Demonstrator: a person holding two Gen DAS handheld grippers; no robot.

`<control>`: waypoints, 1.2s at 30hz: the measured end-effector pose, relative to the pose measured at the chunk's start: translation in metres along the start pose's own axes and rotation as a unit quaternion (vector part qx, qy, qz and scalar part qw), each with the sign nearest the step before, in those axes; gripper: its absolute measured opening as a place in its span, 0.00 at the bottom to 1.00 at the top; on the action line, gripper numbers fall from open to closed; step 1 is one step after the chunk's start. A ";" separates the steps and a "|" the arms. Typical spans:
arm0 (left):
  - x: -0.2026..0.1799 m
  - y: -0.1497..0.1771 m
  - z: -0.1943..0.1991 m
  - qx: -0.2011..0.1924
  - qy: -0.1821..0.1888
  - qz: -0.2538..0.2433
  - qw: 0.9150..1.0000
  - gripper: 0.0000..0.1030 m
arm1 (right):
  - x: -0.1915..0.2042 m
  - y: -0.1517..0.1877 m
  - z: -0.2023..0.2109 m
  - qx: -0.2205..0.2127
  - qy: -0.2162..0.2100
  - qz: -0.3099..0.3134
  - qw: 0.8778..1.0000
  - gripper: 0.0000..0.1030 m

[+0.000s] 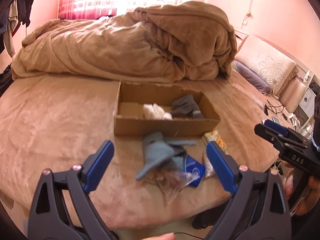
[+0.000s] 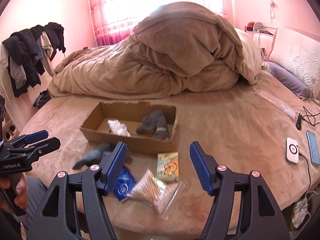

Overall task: Organize objects
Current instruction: 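Grasp the clear bag of small items with the left gripper while the right grasps the cotton swab bag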

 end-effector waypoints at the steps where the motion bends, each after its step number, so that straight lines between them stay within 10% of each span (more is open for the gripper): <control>1: -0.002 0.004 -0.001 0.002 0.002 0.001 1.000 0.94 | -0.001 0.004 -0.001 0.003 -0.001 -0.001 1.000 0.67; 36: -0.036 0.079 -0.111 0.109 0.022 0.064 0.992 0.94 | -0.055 0.085 -0.089 0.136 -0.033 -0.087 0.986 0.67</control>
Point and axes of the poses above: each gripper's, at about its wrist camera, not at the fingertips, and z roughly against the way its jaws point, x to its left, y to its underside, the point moved 3 cm from there along -z, roughly the way its jaws point, and after that the axes turned 15 degrees about -z, right-handed, at the moved point
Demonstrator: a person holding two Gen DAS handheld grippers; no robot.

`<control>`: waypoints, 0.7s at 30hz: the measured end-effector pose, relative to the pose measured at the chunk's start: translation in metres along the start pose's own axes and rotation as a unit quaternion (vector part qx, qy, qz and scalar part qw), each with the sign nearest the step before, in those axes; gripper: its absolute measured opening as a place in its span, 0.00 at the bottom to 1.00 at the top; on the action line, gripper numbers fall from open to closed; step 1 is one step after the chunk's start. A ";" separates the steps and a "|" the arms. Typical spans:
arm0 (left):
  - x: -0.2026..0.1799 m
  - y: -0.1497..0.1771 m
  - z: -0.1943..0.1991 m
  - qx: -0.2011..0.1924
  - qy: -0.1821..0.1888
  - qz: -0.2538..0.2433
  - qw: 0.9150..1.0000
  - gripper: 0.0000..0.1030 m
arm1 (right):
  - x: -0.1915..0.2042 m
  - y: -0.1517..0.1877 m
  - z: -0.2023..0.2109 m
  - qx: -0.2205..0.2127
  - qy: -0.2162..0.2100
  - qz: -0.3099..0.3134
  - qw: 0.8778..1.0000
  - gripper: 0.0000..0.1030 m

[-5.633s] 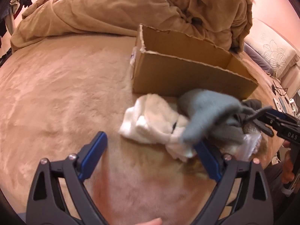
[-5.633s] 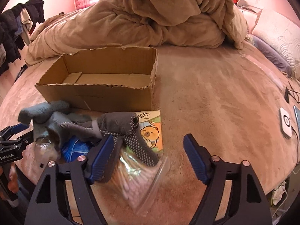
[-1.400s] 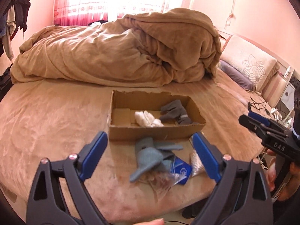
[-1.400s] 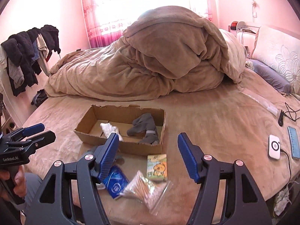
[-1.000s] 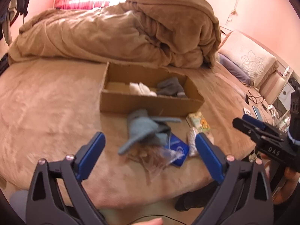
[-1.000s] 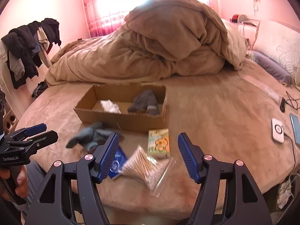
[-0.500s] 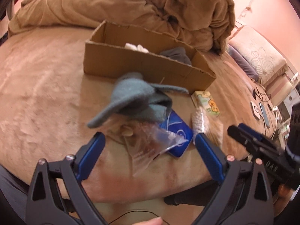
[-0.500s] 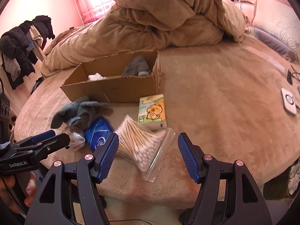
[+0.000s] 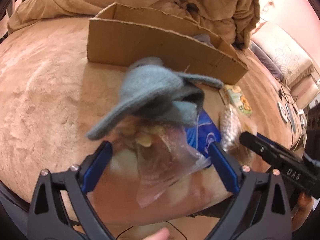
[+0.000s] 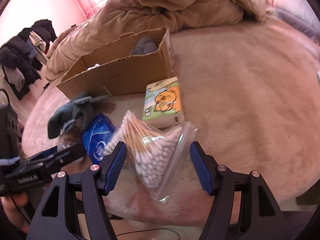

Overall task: Organize objects
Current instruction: 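Grasp the clear bag of small items with the left gripper while the right grasps the cotton swab bag, then carry both bags over the box and release them inside with both grippers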

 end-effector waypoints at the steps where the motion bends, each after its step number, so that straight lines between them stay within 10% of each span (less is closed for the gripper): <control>1: 0.000 0.001 0.000 0.001 0.001 -0.002 1.000 0.94 | 0.001 0.000 -0.001 0.002 -0.001 0.001 1.000 0.67; 6: 0.001 0.004 0.003 0.000 0.001 -0.014 1.000 0.66 | 0.006 0.000 -0.004 0.009 -0.013 -0.004 1.000 0.64; 21: 0.005 0.005 0.043 -0.027 -0.003 -0.030 0.999 0.59 | 0.025 -0.003 0.034 -0.027 -0.018 0.025 0.999 0.38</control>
Point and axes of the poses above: each gripper's, at about its wrist camera, not at the fingertips, and z roughly against the way its jaws point, x to its left, y to its underside, the point moved 3 cm from there along -z, roughly the way its jaws point, and after that the axes turned 15 degrees about -z, right-handed, at the moved point
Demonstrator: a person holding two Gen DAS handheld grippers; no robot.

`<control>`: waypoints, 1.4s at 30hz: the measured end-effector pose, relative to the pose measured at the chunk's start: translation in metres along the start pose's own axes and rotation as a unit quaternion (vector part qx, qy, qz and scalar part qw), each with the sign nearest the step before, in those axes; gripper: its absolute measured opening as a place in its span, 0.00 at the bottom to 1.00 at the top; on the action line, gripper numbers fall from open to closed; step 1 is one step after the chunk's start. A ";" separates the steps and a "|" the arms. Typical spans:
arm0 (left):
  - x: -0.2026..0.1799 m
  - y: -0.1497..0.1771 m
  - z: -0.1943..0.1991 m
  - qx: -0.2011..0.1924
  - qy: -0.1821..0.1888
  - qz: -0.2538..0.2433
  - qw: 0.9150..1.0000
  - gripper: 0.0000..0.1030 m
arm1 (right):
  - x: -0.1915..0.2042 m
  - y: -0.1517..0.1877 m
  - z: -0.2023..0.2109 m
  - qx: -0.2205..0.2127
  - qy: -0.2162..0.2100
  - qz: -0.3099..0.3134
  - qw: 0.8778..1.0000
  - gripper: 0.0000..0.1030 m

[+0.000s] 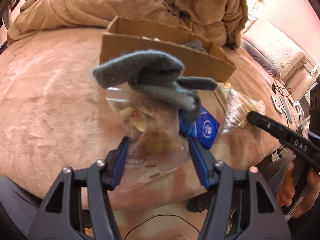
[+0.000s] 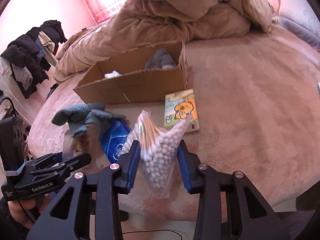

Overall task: Organize objects
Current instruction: 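Carry both bags over the box and release them inside with both grippers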

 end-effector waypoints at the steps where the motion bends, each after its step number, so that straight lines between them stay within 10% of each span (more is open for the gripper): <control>1: 0.002 0.001 0.006 -0.003 -0.002 0.000 1.000 0.59 | 0.001 -0.001 0.003 -0.003 0.000 0.002 1.000 0.38; 14: 0.040 -0.027 0.048 -0.028 -0.063 -0.031 0.997 0.59 | 0.028 -0.021 0.030 -0.028 -0.009 0.019 0.999 0.38; 42: 0.058 -0.147 0.035 -0.072 -0.037 -0.058 0.995 0.59 | 0.098 -0.115 0.004 -0.053 -0.042 0.074 0.995 0.38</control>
Point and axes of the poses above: each gripper's, at about its wrist camera, not at the fingertips, and z roughly against the way its jaws point, x to its left, y to its underside, the point moved 3 cm from there along -z, roughly the way its jaws point, and after that the axes turned 15 degrees about -z, right-handed, at the moved point
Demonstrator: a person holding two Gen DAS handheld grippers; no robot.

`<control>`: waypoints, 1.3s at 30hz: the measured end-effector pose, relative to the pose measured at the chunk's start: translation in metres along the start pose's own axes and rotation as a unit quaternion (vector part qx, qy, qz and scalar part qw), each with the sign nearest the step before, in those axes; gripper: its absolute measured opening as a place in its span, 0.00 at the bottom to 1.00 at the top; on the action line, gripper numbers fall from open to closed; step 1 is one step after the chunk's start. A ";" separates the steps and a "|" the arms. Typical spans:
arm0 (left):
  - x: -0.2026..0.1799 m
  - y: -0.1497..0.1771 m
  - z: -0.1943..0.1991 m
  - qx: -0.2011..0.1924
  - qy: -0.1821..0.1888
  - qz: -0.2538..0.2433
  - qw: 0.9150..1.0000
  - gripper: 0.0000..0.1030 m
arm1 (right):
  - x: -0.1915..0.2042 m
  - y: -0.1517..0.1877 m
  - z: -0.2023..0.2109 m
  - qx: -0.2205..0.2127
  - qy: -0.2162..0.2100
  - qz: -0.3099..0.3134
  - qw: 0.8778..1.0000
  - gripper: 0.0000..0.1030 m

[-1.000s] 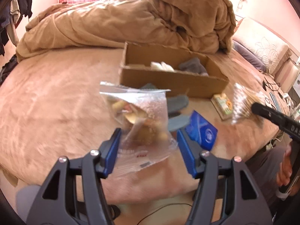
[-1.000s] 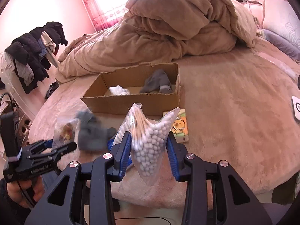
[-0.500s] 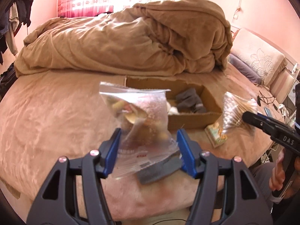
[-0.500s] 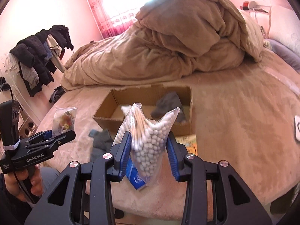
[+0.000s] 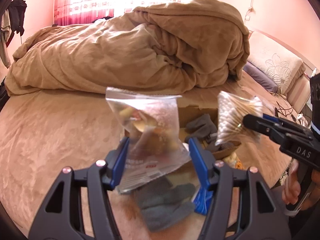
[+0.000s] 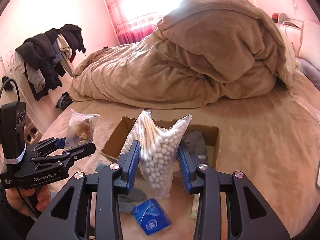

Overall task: Organize objects
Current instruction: 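Carry both bags over the box and release them inside with both grippers, then grasp the grey gloves with the left gripper while the right grasps the cartoon tissue pack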

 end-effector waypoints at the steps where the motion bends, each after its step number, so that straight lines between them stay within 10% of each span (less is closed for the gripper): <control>1: 0.001 -0.002 -0.005 0.002 0.001 -0.001 1.000 0.59 | 0.001 -0.003 -0.007 0.002 -0.001 0.004 1.000 0.38; 23: -0.002 0.013 -0.113 0.092 0.029 -0.032 0.995 0.63 | -0.041 0.005 -0.124 0.090 0.001 -0.035 0.995 0.40; 39: -0.005 0.007 -0.063 0.066 0.004 -0.030 0.997 0.73 | -0.040 0.005 -0.104 0.075 -0.009 -0.042 0.996 0.64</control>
Point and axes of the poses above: each gripper's, at about its wrist camera, not at the fingertips, and z roughly against the way its jaws point, x to its left, y to its underside, the point moved 3 cm from there along -z, roughly the way its jaws point, and after that the axes turned 15 degrees about -z, right-handed, at the moved point
